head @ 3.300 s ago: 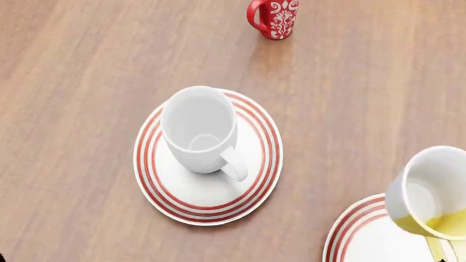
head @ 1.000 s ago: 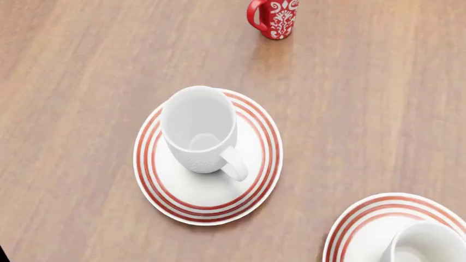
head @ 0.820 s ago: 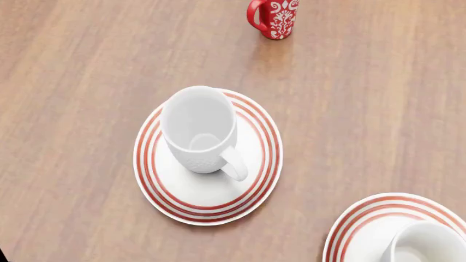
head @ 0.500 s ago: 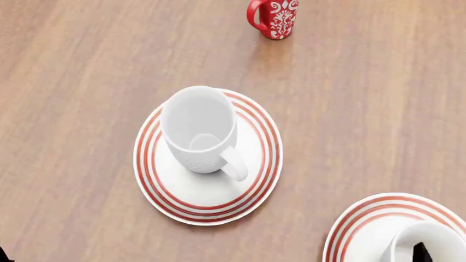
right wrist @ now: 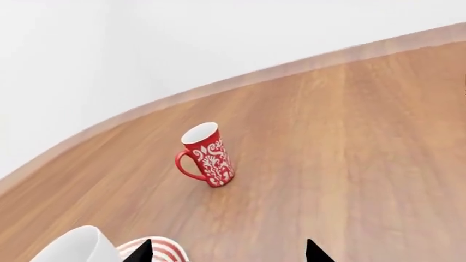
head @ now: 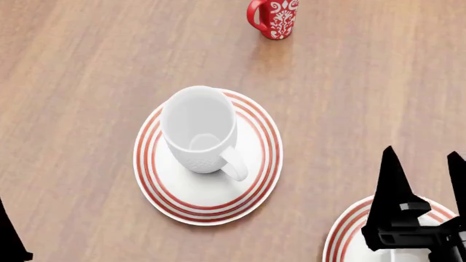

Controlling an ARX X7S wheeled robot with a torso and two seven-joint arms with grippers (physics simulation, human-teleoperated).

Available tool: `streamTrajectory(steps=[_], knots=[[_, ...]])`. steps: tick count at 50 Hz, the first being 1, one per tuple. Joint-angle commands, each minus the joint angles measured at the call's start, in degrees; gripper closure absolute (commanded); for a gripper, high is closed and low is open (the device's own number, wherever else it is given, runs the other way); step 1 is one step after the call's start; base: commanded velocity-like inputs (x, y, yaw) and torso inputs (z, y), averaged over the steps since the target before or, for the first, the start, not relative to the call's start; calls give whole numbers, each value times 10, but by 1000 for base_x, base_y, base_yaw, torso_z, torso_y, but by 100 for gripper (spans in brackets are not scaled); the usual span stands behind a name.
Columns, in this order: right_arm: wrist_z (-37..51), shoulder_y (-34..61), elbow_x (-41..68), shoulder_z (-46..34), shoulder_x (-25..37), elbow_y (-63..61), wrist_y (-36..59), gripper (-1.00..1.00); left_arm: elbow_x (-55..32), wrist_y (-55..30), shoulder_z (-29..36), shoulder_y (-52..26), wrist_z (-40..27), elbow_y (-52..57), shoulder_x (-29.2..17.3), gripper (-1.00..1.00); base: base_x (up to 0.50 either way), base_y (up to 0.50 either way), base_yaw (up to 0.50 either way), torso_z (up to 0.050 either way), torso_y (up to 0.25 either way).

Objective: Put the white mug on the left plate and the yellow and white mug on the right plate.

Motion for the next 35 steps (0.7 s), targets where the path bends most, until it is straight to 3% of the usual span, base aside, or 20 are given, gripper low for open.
streamTrajectory(steps=[1, 11, 27, 35], knots=[[17, 84, -46, -56, -20, 108, -39, -100, -21, -136, 31, -136, 9, -11, -26, -100, 0, 0, 0, 0, 0], [16, 101, -81, -73, -45, 146, -114, -100, -69, -233, 55, -322, 51, -124, -11, -100, 0, 0, 0, 0, 0], [39, 97, -45, -72, -40, 38, -90, -100, -99, -295, 41, -414, 49, -116, -24, -100, 0, 0, 0, 0, 0], [51, 95, 15, -36, -34, -15, -67, -100, -136, -358, 20, -445, 24, -57, -42, -100, 0, 0, 0, 0, 0]])
